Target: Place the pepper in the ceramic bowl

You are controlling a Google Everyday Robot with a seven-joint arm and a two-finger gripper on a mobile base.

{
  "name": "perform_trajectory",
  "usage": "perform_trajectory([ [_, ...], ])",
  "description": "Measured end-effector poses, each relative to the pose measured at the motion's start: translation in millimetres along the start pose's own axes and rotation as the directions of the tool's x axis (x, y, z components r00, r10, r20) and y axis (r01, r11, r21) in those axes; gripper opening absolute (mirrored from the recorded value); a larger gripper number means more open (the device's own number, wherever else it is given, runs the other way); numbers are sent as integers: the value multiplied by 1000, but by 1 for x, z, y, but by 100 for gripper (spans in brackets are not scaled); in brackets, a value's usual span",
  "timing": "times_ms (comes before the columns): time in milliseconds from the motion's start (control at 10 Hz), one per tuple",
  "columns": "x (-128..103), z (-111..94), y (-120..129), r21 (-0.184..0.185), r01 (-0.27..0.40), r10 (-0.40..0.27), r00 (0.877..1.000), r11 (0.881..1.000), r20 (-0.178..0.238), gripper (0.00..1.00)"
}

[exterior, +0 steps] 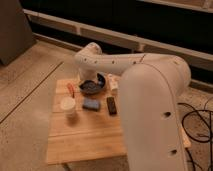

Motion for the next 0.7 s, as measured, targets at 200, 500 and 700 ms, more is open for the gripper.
perform_trajectory([
  [200,-13,15,24,-22,86,-86,996,996,-19,65],
  [500,-17,25,41,-29,137,-138,990,990,-36,65],
  [700,-17,26,41,-30,136,-137,990,990,-38,65],
])
